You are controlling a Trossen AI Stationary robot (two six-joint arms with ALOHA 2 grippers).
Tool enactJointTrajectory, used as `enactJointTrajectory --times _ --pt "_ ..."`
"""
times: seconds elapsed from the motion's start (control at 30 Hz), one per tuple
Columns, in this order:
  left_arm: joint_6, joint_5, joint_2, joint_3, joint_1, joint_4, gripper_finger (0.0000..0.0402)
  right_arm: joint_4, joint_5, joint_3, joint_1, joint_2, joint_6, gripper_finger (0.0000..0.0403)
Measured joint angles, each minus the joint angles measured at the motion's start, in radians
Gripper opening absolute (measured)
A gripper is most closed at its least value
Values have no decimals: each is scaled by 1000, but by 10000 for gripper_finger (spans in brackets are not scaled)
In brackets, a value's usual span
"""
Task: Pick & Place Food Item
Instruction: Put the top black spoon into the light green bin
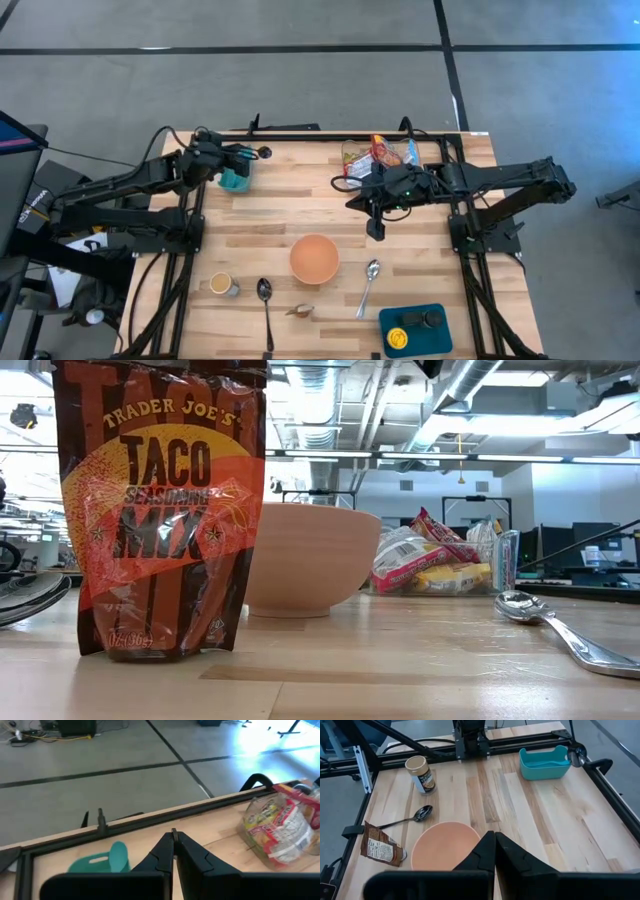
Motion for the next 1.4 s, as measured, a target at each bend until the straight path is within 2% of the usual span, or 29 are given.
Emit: enactJointTrajectory --times 0.3,0.6,0.93,1.17,1.4 --pt "0 5 0 0 31 -29 2 0 0 0 -6 0 0 0" --pt "0 198 0 0 178 -149 2 -1 0 0 -14 0 -1 0" --pt "1 360 0 1 304 -172 2 -1 0 0 -26 0 -3 0" --pt "2 366 8 67 364 -272 2 -1 0 0 -32 0 -9 0" --pt "-7 356 8 71 395 -280 2 5 0 -39 -33 2 -5 0"
